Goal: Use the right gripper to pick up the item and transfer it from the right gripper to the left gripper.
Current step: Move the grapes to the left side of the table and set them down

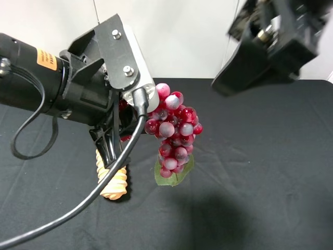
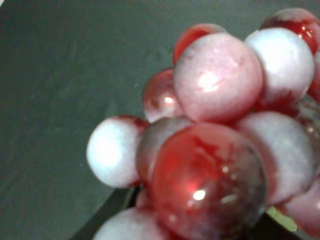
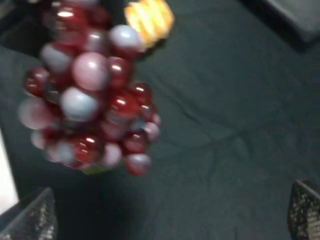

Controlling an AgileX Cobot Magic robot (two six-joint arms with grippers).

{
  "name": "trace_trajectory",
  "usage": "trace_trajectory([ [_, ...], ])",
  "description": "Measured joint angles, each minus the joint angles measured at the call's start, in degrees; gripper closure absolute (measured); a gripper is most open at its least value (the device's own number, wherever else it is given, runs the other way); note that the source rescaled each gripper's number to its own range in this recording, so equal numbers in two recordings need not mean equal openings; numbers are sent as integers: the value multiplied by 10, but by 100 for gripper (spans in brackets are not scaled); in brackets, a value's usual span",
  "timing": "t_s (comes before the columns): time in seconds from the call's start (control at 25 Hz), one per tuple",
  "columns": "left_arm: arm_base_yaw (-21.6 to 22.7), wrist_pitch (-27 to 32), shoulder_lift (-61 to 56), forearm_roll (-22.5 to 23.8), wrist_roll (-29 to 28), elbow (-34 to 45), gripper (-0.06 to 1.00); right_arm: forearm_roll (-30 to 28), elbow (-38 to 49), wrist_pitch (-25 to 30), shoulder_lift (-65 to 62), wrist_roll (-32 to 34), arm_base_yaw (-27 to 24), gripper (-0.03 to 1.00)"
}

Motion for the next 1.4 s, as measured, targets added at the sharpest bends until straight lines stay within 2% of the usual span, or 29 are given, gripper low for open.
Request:
trace_trajectory([
  [0.2,0,0,0,0,0,0,93,-42,0,1,-53,110,0,-3],
  [0.44,0,0,0,0,0,0,93,-49,19,-1,-138,170,0,-3],
  [1.08,0,-1,0,0,0,0,94,-45,354,1,-427,229,0,-3],
  [1.4,0,-1,0,0,-1,0,94,-43,470,-10,-520,238,0,-3],
])
